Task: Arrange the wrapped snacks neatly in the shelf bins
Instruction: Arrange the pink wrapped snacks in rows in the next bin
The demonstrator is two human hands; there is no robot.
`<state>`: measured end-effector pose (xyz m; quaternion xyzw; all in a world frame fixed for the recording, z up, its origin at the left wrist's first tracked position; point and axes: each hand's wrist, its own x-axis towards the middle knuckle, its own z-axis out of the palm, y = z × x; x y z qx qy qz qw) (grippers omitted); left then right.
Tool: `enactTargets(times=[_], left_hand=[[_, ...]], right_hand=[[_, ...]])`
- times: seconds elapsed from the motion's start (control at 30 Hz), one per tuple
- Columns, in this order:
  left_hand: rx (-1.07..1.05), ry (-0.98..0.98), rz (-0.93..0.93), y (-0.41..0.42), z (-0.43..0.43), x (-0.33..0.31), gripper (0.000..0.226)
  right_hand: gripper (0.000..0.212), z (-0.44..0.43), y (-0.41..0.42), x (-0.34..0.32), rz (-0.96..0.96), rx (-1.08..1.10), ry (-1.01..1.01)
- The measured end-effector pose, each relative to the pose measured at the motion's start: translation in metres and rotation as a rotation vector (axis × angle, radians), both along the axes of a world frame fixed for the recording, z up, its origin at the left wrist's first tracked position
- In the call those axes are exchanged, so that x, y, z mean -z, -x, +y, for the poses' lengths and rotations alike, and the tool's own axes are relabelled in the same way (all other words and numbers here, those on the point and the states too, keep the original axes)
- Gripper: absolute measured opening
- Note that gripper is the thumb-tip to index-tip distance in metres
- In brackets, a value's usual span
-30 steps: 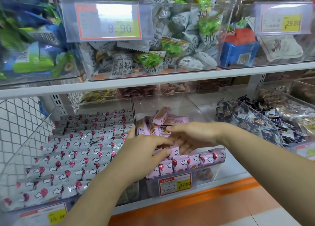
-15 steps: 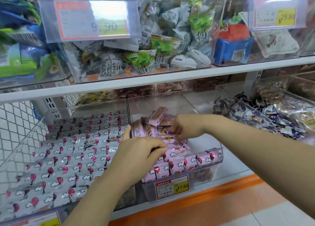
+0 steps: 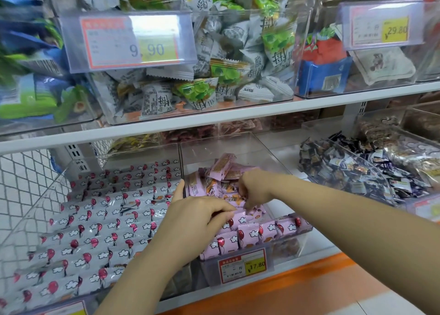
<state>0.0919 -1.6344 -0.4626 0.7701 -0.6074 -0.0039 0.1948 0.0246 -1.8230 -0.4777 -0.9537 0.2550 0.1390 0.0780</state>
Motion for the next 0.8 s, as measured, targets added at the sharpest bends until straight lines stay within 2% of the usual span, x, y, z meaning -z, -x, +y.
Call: enactTargets(times=[0.13,0.3,0.4,0.5,0.6,0.67,0.73,0.8], left_hand=[[0.000,0.005,-0.002,-0.001,0.001,0.001,0.023],[0.007,0.019,0.009,-0.001,0.000,0.001,0.023],[0.014,0.020,0.014,-0.001,0.001,0.000,0.023],[0.014,0.023,0.017,0.000,0.001,-0.001,0.022],[0.011,0.020,0.005,0.001,0.002,-0.003,0.022],[0.008,0.022,0.003,0.002,0.003,-0.003,0.021],[0.007,0.026,0.008,0.002,0.003,-0.002,0.020],[0.003,0.027,0.009,0.002,0.003,-0.001,0.020]], right_hand=[[0.040,-0.002,0.001,-0.001,-0.006,0.060,-0.129],[0.036,0.004,0.001,-0.009,0.040,0.043,-0.128],[0.028,0.008,0.015,-0.040,-0.009,0.072,-0.085],[0.025,0.024,0.038,-0.070,-0.063,0.084,0.043],[0.019,0.037,0.072,-0.085,-0.205,0.116,0.158],[0.012,0.042,0.096,-0.087,-0.404,0.186,0.034],[0.017,0.049,0.108,-0.079,-0.585,0.217,-0.111],[0.022,0.057,0.107,-0.063,-0.699,0.212,-0.176]])
